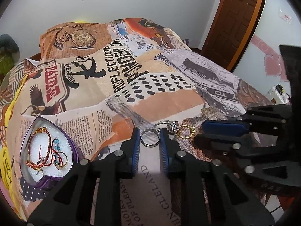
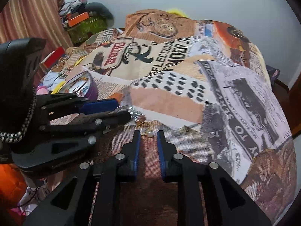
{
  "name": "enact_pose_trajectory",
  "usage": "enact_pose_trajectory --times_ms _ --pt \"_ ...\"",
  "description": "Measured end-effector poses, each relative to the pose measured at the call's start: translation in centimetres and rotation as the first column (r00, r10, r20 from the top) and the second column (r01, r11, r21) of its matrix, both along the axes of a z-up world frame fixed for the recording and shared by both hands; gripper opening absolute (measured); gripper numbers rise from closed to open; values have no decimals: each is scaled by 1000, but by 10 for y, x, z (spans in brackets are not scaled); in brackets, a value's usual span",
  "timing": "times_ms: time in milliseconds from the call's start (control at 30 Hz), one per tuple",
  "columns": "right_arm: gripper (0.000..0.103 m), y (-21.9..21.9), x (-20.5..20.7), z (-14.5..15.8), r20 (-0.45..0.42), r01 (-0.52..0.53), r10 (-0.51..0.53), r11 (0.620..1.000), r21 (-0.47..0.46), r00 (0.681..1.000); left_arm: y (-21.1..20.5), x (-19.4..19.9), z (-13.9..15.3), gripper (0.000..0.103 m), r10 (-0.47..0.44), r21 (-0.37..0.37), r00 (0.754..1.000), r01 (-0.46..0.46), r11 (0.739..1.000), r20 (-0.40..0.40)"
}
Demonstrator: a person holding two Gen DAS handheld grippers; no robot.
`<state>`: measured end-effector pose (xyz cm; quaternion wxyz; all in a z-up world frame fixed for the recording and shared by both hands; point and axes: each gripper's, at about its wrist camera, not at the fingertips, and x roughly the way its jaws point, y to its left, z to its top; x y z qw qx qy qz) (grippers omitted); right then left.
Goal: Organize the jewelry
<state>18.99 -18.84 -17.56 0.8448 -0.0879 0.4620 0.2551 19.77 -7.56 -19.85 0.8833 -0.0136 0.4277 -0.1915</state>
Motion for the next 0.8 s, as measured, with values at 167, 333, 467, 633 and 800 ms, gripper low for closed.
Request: enact_pose_trajectory --times_ms 167,333,467,633,800 --pt "19 6 5 -6 -4 -8 8 1000 -23 1000 6 -6 1 20 4 3 1000 -4 1000 7" --pt "22 13 12 -10 -4 -11 11 999 -35 1000 10 -10 -1 20 9 -7 1000 -9 1000 5" --pt "21 15 11 -12 8 -27 27 998 -53 1000 13 -11 -1 20 20 -25 1000 -20 1000 -3" --pt "17 16 8 -12 24 -20 22 998 -59 999 15 -14 3 20 27 -38 1000 -27 999 -2" --pt "8 14 4 -7 36 -2 4 998 -56 999 19 -22 13 20 34 -39 999 -33 999 21"
